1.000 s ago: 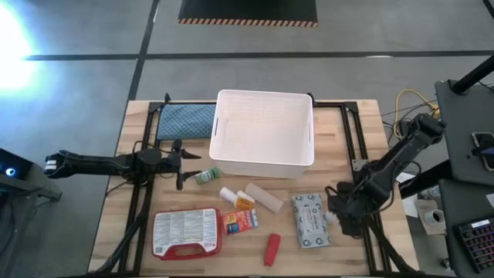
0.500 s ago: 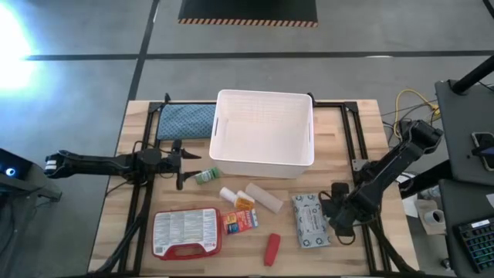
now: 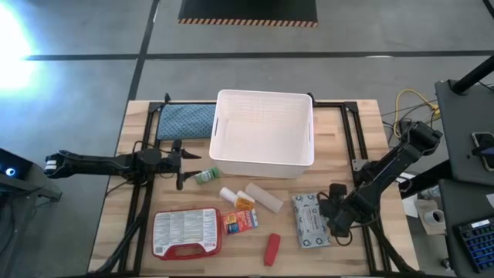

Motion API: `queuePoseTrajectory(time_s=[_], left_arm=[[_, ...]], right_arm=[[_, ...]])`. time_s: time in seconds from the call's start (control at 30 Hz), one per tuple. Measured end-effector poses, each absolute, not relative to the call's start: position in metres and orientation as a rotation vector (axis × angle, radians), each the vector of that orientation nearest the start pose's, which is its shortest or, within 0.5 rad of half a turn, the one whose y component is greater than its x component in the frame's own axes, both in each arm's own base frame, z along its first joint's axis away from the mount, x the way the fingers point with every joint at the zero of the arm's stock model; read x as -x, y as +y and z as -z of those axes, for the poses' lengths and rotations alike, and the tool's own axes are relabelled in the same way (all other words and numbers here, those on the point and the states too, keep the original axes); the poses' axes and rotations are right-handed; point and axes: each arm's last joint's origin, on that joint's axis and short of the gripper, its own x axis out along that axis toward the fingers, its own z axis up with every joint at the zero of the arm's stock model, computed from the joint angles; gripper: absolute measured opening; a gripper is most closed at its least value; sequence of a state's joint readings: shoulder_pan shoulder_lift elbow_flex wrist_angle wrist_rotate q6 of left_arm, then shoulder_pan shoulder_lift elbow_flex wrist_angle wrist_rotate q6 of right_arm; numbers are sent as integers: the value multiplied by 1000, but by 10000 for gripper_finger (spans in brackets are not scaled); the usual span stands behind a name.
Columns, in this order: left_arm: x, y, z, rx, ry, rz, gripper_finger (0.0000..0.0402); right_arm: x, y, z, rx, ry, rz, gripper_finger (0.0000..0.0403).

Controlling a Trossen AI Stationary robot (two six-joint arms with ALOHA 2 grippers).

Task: Pick & place medical supplies in basket/bin
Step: Put the right white medicine bottle into the white bin

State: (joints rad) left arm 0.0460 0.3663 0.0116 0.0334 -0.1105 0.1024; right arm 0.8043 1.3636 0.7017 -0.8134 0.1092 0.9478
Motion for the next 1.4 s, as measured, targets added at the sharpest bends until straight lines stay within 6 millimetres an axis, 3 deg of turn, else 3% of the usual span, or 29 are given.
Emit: queuePoseTrajectory(time_s=[0.47, 0.83, 1.0, 1.2, 1.4], left_arm=[[-115, 9, -139, -112, 329, -139, 242], [-115, 9, -139, -112, 329, -139, 242], [-115, 9, -139, -112, 329, -139, 242], [-115, 9, -139, -112, 329, -139, 242], [-115, 9, -139, -112, 329, -139, 242]], right_arm=[[-145, 146, -162, -146, 1409, 119, 321], [-145, 146, -161, -173, 1403, 145, 214], [-144, 144, -164, -313, 1381, 265, 170], [-143, 136, -191, -481, 1165, 361, 164], [-133, 115, -250, -714, 771, 363, 182]])
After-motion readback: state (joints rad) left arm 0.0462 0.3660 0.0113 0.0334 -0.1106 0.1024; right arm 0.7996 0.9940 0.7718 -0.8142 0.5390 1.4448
